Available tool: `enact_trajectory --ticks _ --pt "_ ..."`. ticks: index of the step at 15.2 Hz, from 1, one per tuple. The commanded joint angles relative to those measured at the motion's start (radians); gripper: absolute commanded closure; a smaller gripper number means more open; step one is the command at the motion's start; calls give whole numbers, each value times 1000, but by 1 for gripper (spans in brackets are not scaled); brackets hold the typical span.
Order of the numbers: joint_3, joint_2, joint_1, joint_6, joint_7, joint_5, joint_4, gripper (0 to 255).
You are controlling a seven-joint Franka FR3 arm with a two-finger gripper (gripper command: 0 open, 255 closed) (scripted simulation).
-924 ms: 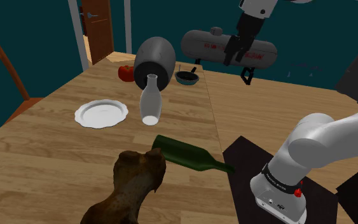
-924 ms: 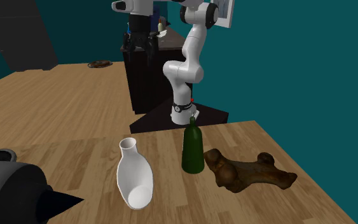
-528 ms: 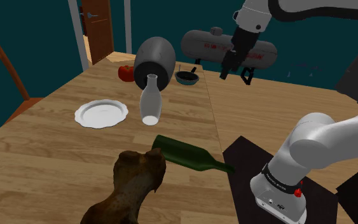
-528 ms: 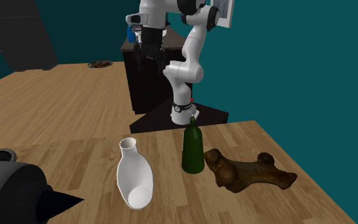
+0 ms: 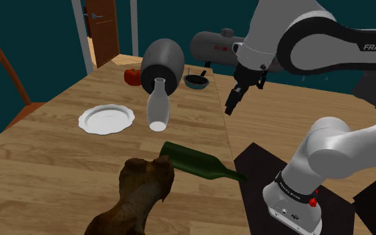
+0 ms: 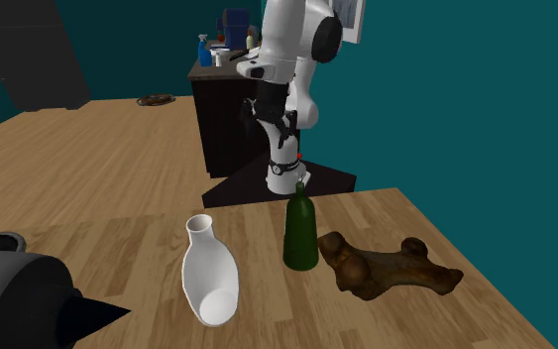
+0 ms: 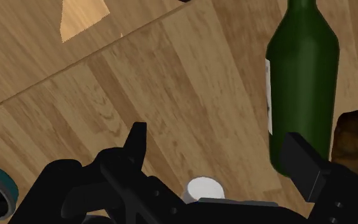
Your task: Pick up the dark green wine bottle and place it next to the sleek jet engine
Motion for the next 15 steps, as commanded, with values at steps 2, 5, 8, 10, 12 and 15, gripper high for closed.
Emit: enact_trajectory --ticks 2,5,8,10,12,15 --pt "61 -14 46 51 20 20 -77 0" --pt "127 -18 98 98 46 45 -145 0" --pt "198 -9 153 149 77 74 -205 0" --pt "248 7 190 186 100 96 -242 0" --pt "300 31 226 227 125 117 -274 0" --pt "384 84 277 294 168 149 -315 0"
